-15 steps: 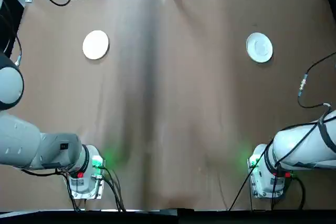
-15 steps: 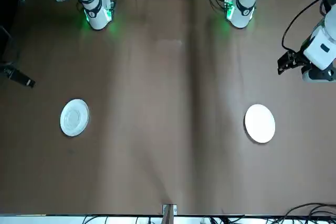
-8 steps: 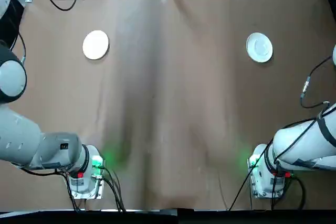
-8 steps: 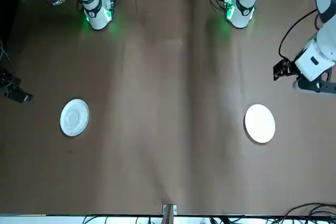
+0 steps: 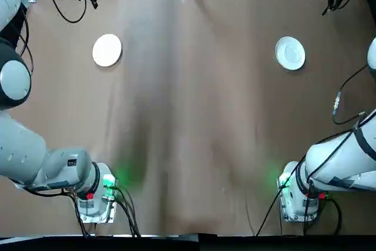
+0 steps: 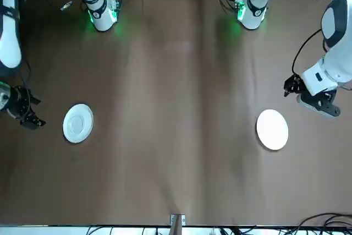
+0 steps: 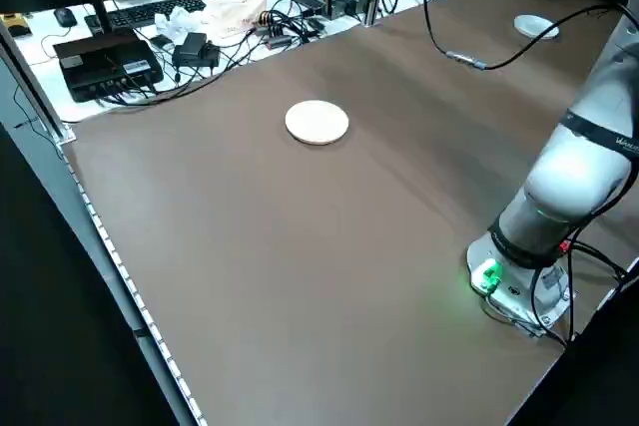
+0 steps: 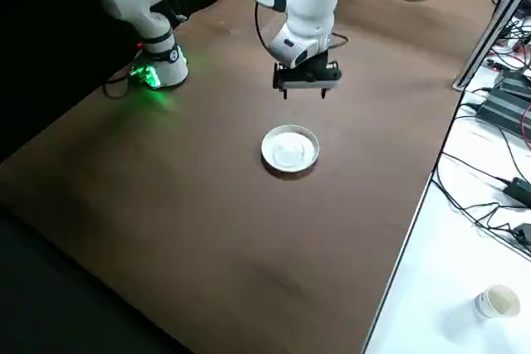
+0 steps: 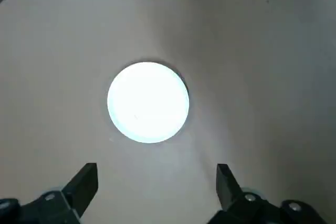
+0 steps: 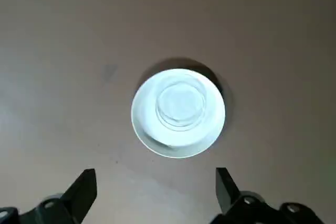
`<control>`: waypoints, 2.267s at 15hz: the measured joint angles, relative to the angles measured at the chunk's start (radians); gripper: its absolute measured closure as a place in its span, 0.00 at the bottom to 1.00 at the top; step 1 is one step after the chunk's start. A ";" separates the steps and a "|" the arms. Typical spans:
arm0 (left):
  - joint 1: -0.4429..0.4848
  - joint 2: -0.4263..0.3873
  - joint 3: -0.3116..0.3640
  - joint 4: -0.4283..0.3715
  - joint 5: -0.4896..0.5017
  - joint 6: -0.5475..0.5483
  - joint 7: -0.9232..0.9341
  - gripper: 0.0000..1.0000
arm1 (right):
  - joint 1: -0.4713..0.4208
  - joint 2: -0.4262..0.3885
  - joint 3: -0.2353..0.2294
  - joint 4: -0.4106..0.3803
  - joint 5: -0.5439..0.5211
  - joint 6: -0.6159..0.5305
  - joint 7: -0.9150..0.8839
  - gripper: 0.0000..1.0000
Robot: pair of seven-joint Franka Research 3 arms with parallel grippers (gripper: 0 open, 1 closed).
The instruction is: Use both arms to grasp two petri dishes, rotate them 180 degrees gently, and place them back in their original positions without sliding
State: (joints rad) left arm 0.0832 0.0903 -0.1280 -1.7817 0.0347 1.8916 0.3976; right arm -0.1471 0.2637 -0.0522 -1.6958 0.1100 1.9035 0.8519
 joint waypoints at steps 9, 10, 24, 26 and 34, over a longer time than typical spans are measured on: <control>0.022 0.112 -0.001 -0.024 0.004 0.097 0.671 0.00 | 0.013 0.179 0.006 -0.064 -0.001 0.238 0.464 0.00; 0.022 0.123 -0.001 -0.024 0.004 0.113 0.715 0.00 | 0.012 0.183 0.005 -0.073 -0.001 0.255 0.480 0.00; 0.038 0.255 -0.001 -0.184 0.050 0.442 1.033 0.22 | 0.013 0.260 0.005 -0.137 -0.001 0.388 0.592 0.51; 0.039 0.258 -0.001 -0.266 0.113 0.561 1.033 0.24 | 0.017 0.286 0.007 -0.137 -0.001 0.412 0.593 0.57; 0.091 0.285 -0.003 -0.329 0.121 0.629 1.100 0.32 | 0.019 0.313 0.007 -0.137 -0.001 0.443 0.593 0.63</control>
State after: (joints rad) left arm 0.1740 0.3748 -0.1311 -2.1108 0.1556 2.5202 1.4981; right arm -0.1279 0.5772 -0.0450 -1.8330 0.1090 2.3464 1.4447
